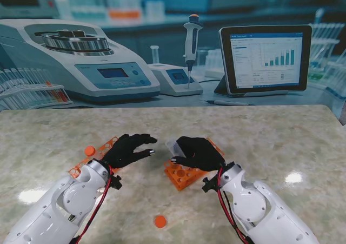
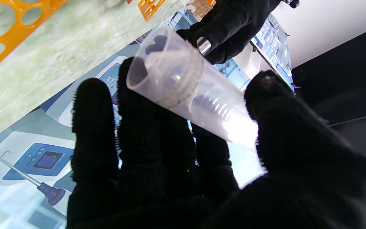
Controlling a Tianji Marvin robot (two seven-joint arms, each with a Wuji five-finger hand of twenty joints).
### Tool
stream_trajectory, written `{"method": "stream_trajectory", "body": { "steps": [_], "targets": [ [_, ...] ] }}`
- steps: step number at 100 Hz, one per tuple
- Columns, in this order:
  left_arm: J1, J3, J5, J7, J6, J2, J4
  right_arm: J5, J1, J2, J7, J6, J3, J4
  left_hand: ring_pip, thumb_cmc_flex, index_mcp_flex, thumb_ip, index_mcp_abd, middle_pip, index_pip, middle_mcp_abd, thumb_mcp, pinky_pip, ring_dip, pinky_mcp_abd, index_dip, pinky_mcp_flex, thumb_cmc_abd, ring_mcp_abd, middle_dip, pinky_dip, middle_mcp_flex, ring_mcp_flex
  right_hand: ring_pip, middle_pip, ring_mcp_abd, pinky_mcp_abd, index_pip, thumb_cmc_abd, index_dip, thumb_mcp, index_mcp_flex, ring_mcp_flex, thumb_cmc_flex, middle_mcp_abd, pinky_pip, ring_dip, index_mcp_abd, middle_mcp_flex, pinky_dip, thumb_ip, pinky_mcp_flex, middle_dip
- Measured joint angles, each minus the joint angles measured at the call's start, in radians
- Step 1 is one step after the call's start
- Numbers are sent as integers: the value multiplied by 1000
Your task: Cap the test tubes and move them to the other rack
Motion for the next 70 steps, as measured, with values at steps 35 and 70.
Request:
{"method": "stream_trajectory", "body": {
  "steps": [35, 70],
  "targets": [
    [0, 1, 0, 0, 3, 0, -1, 18, -12, 4, 30, 13, 15, -22, 0, 0, 0, 0, 0, 0, 0, 0, 0, 0, 0, 0, 0, 0, 0, 0, 0, 0, 0, 0, -2, -37, 2, 0, 1, -37, 29, 75, -2, 0, 0, 0, 46, -1, 0, 10, 26, 0, 50, -12],
    [0, 1, 0, 0, 3, 0, -1, 52, -19, 13, 67, 50, 16, -50, 0, 1, 0, 0, 0, 0, 0, 0, 0, -1, 0, 0, 0, 0, 1, 0, 0, 0, 0, 0, 122, 170, 2, 0, 61, 13, 135, 76, -54, 19, -1, -8, 131, 100, 18, -65, 130, 0, 113, 108]
  ]
}}
